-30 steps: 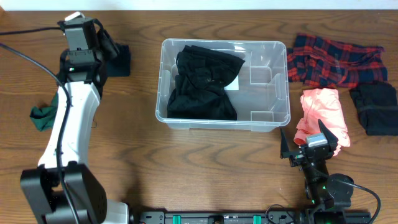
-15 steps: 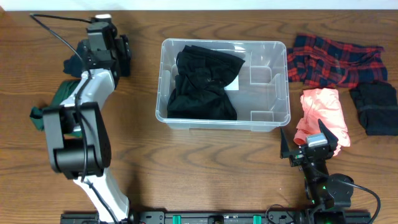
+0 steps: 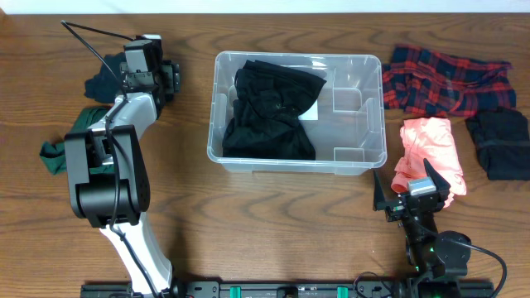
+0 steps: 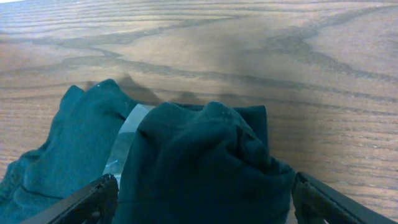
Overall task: Pack container
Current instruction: 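Move the left gripper to the dark garment at back left and grasp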
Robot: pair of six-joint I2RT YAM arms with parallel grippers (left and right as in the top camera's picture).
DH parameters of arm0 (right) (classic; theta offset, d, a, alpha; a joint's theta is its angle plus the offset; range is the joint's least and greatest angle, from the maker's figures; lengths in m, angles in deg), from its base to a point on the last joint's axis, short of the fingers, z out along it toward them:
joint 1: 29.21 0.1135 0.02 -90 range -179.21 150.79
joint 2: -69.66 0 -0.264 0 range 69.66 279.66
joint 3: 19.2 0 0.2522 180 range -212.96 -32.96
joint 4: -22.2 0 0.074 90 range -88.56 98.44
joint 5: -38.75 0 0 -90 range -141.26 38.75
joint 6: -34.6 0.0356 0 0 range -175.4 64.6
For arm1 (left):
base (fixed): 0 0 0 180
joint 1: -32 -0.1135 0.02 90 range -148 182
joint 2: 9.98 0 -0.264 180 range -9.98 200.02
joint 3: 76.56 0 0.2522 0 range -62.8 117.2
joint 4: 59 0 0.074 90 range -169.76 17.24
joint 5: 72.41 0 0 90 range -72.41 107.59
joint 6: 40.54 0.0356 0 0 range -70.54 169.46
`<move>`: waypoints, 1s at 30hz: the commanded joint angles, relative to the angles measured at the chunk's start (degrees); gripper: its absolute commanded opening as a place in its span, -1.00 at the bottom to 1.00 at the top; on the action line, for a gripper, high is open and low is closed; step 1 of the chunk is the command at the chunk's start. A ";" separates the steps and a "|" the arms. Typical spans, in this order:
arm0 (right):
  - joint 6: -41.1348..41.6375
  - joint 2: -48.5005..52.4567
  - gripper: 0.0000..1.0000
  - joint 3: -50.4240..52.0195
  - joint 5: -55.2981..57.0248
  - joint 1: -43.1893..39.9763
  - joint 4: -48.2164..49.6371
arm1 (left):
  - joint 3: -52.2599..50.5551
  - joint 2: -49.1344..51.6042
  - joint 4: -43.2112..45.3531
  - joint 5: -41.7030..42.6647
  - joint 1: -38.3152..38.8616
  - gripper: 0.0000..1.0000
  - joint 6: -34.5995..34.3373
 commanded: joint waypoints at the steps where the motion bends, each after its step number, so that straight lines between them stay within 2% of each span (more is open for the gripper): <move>1: -0.72 -0.31 0.98 0.09 -0.39 -0.39 -0.13 | 0.42 1.07 -0.44 0.81 -0.24 0.78 0.94; 18: -0.72 -0.31 0.99 0.09 -0.39 -0.39 -0.13 | 0.42 6.58 -0.07 0.79 -0.22 0.75 0.76; 22: -0.72 -0.31 0.98 0.09 -0.39 -0.39 -0.13 | 0.44 6.25 0.13 0.74 -0.24 0.25 0.79; 26: -0.72 -0.31 0.98 0.09 -0.39 -0.42 -0.13 | 0.44 5.44 0.09 0.74 -0.22 -0.11 0.79; 30: -0.72 -0.31 0.98 0.09 -0.39 -0.39 -0.13 | 0.44 3.21 0.11 0.76 -0.17 -0.63 0.79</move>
